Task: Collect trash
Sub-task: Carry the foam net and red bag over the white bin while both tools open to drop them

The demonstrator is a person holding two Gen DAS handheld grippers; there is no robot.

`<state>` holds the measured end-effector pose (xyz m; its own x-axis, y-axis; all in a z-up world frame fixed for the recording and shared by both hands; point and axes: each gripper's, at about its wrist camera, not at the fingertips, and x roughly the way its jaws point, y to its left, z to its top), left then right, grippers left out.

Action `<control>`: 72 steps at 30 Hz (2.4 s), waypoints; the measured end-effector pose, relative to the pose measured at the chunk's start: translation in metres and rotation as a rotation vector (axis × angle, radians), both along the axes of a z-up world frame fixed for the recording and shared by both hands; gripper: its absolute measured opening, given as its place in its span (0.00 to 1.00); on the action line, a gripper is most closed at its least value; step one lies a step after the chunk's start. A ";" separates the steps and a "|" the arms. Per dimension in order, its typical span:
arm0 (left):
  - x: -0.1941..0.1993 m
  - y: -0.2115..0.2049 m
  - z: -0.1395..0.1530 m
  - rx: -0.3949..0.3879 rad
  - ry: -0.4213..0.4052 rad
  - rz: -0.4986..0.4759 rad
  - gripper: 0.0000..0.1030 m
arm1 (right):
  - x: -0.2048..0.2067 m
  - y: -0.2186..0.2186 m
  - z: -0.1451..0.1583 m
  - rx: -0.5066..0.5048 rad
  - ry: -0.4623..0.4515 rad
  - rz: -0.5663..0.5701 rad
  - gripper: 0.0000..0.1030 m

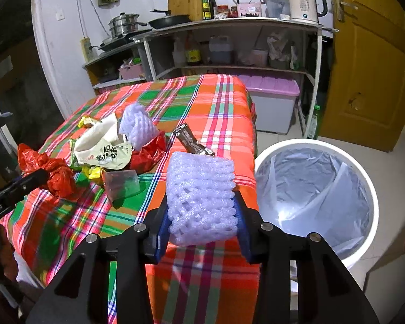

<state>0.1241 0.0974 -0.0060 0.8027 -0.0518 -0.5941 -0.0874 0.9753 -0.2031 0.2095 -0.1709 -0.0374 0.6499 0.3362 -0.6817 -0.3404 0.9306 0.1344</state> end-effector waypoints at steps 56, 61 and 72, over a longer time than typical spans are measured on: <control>0.157 -0.247 -0.044 0.036 0.181 -0.524 0.57 | 0.048 -0.160 -0.075 -0.002 0.178 -0.310 0.55; 0.153 -0.239 -0.036 0.023 0.149 -0.504 0.57 | 0.046 -0.156 -0.070 -0.004 0.157 -0.304 0.55; 0.117 -0.211 -0.006 0.001 0.060 -0.456 0.57 | 0.024 -0.151 -0.039 -0.007 0.084 -0.296 0.55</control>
